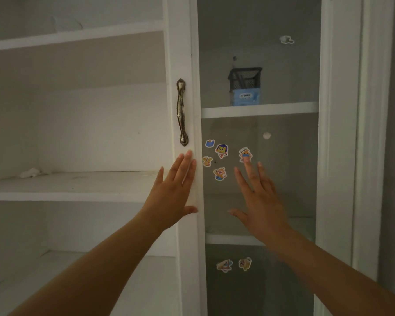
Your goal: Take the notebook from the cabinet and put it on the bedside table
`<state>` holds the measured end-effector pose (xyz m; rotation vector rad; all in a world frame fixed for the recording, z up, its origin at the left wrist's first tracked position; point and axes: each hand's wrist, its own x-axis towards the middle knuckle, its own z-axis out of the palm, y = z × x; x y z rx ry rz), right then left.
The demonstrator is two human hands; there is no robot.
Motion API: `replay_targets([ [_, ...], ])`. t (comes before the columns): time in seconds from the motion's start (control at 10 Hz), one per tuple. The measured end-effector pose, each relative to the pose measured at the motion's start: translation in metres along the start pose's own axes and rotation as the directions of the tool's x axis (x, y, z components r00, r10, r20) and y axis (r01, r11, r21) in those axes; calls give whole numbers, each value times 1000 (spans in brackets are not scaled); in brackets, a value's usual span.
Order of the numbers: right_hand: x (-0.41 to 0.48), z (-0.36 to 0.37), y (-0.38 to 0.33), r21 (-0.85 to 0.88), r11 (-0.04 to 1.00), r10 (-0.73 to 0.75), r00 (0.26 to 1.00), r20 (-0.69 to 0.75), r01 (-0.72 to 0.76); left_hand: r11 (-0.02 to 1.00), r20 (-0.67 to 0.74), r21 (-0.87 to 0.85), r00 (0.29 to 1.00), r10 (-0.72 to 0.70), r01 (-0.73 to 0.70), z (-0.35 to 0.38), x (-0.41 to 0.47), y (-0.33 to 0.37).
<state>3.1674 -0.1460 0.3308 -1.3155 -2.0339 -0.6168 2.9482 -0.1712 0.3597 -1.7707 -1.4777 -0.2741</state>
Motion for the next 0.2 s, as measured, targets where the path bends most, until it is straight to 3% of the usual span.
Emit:
replay_targets([
  [0.1,-8,-14,-5,97,995,6,999,36,-9,998,47,-59,999,-22,25,-15,-4,4],
  [0.2,-18,-36,-10,158,987,-21,998,51,13,977,-8,-213,1000,-19,17,-29,-14,7],
])
